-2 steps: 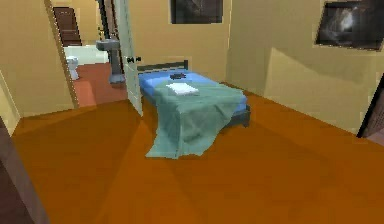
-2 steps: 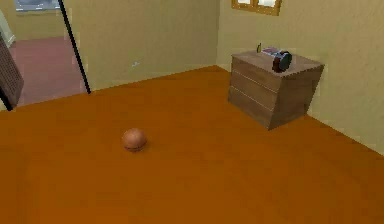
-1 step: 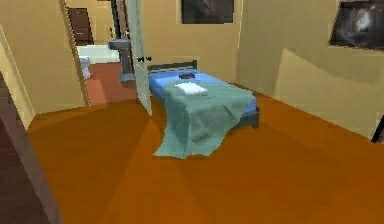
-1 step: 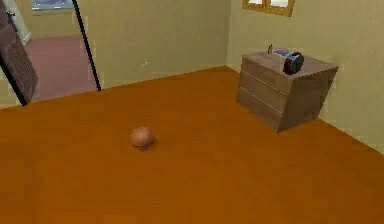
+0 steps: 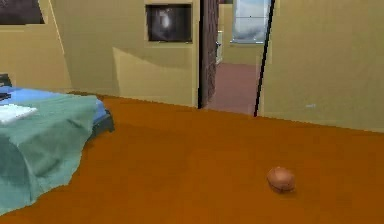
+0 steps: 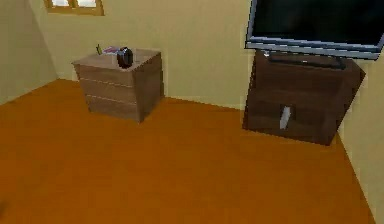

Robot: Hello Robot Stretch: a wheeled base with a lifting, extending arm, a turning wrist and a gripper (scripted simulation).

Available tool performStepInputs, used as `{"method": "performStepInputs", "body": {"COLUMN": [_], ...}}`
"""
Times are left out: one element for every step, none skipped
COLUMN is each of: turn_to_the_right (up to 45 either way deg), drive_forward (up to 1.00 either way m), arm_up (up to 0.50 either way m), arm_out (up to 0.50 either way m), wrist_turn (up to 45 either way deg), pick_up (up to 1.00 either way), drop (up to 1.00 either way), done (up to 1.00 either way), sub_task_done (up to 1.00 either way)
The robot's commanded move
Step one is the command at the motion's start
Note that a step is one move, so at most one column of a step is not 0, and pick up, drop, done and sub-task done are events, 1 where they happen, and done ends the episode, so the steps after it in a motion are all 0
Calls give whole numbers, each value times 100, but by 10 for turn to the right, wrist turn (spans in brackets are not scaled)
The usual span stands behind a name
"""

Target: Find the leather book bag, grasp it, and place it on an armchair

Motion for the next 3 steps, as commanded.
{"method": "performStepInputs", "body": {"turn_to_the_right": [450,390,0], "drive_forward": [0,0,15], "arm_up": [0,0,0], "arm_out": [0,0,0], "wrist_turn": [0,0,0], "pick_up": [0,0,0], "drop": [0,0,0], "done": [0,0,0], "sub_task_done": [0,0,0]}}
